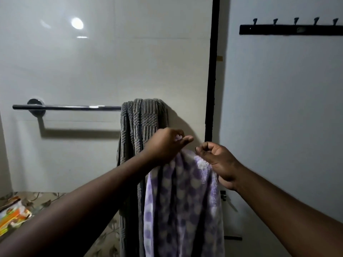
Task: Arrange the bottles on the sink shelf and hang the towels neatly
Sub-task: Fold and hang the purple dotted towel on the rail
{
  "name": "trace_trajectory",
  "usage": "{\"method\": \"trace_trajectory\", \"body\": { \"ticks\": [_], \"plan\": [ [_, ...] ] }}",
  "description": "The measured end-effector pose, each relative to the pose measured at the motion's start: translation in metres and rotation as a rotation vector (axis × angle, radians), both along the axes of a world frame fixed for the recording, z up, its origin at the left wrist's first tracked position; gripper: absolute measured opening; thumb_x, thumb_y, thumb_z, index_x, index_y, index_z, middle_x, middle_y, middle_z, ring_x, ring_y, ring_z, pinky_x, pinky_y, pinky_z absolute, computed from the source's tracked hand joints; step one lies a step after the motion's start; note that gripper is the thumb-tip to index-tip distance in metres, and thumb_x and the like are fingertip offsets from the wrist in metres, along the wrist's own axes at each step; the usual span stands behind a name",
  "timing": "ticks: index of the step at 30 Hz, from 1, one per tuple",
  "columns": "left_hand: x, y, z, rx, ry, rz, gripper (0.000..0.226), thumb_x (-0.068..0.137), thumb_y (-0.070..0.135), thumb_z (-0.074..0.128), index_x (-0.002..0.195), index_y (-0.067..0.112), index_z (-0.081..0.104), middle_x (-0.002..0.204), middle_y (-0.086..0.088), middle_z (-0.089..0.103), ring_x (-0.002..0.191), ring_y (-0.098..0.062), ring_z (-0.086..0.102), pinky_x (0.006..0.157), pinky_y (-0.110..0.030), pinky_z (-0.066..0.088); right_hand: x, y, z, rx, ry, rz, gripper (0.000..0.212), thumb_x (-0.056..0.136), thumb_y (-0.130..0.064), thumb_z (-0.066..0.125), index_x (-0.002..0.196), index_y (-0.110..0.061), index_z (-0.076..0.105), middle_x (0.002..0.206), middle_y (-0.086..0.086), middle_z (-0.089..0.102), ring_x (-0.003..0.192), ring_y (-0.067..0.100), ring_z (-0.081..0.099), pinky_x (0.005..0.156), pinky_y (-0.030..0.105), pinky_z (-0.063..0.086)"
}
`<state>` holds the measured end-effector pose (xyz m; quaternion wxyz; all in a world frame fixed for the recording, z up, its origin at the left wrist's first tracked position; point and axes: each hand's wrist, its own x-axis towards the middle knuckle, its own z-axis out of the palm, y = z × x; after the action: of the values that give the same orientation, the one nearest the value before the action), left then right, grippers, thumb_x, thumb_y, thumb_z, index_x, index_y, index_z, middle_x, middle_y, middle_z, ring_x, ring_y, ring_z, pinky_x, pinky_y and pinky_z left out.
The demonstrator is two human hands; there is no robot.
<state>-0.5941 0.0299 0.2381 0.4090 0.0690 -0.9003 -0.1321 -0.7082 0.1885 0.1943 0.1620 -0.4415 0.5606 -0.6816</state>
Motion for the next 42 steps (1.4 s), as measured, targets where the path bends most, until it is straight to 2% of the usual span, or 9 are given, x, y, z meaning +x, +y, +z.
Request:
{"method": "trace_trajectory", "body": {
  "ticks": [3,9,14,18,24,28,32,38,42],
  "plan": [
    [0.003,0.005,-0.009,0.015,-0.147,-0.050,0.047,0.070,0.074,0.073,0.076,0.028,0.065,0.055,0.014,0.055,0.053,-0.004,0.047,0.056,-0.029,0.043,0.005,-0.003,0.003,-0.075,0.004,-0.036,0.007,0.094,-0.006,0.066,0.090,-0.011,0.062,0.081,0.002,0.070,0.076,0.008,0.067,0.071,0.015,0.054],
    [0.018,0.005,-0.009,0.288,-0.192,-0.327,0.010,0.090,0.018,0.077,0.089,0.008,0.075,0.080,-0.006,0.073,0.072,-0.010,0.058,0.070,-0.031,0.051,0.006,0.009,0.000,-0.022,-0.166,0.123,0.012,0.089,-0.018,0.067,0.096,-0.010,0.061,0.092,0.010,0.069,0.079,0.017,0.066,0.077,0.027,0.056],
    [0.035,-0.005,-0.017,0.707,0.072,-0.353,0.014,0.093,0.013,0.071,0.089,0.002,0.064,0.076,-0.011,0.060,0.076,-0.022,0.053,0.070,-0.034,0.043,-0.005,0.035,-0.033,0.185,-0.218,0.235,0.023,0.086,-0.029,0.067,0.098,-0.009,0.069,0.103,0.015,0.072,0.087,0.023,0.069,0.087,0.038,0.055],
    [0.036,0.008,-0.039,0.746,-0.163,-0.436,0.051,0.083,0.031,0.083,0.104,-0.012,0.064,0.089,-0.015,0.063,0.084,-0.023,0.054,0.076,-0.038,0.044,0.004,0.022,-0.035,0.046,-0.165,0.008,0.014,0.084,-0.022,0.074,0.087,-0.011,0.067,0.092,0.018,0.067,0.084,0.027,0.062,0.083,0.041,0.054],
    [0.010,0.045,-0.067,0.909,-0.039,-0.438,0.035,0.090,0.005,0.074,0.118,0.002,0.053,0.100,-0.015,0.063,0.089,-0.023,0.060,0.081,-0.036,0.051,0.016,-0.004,-0.021,0.029,-0.204,-0.014,0.017,0.092,-0.019,0.070,0.077,-0.014,0.063,0.081,0.014,0.067,0.075,0.024,0.063,0.077,0.038,0.056],
    [0.008,0.043,-0.073,0.742,-0.127,-0.468,0.016,0.095,-0.003,0.064,0.108,-0.012,0.063,0.093,-0.015,0.064,0.085,-0.021,0.057,0.078,-0.033,0.048,0.002,0.012,-0.030,0.123,-0.254,0.117,0.025,0.087,-0.030,0.068,0.097,-0.008,0.062,0.095,0.017,0.068,0.082,0.025,0.066,0.078,0.037,0.056],
    [0.010,0.037,-0.068,0.779,0.068,-0.340,0.014,0.095,0.005,0.067,0.082,0.011,0.068,0.071,-0.002,0.066,0.061,-0.010,0.059,0.061,-0.025,0.048,-0.007,0.032,-0.062,0.302,-0.199,0.247,0.036,0.091,-0.027,0.067,0.114,0.001,0.063,0.111,0.020,0.072,0.095,0.027,0.069,0.086,0.038,0.056],
    [0.013,0.034,-0.076,0.646,-0.331,-0.508,0.007,0.088,0.030,0.079,0.092,0.024,0.076,0.092,0.002,0.074,0.082,-0.006,0.062,0.078,-0.024,0.052,-0.005,0.026,-0.058,0.102,-0.087,-0.071,0.017,0.088,-0.024,0.075,0.088,-0.010,0.067,0.084,0.014,0.070,0.078,0.024,0.062,0.071,0.033,0.050],
    [0.005,0.047,-0.078,0.683,-0.166,-0.435,0.012,0.092,0.017,0.075,0.085,0.007,0.075,0.075,0.004,0.066,0.068,-0.006,0.055,0.064,-0.020,0.045,0.007,0.012,-0.038,0.030,-0.180,-0.003,0.029,0.079,-0.032,0.080,0.080,-0.015,0.057,0.073,0.008,0.069,0.065,0.016,0.063,0.067,0.030,0.054]
  ]
}}
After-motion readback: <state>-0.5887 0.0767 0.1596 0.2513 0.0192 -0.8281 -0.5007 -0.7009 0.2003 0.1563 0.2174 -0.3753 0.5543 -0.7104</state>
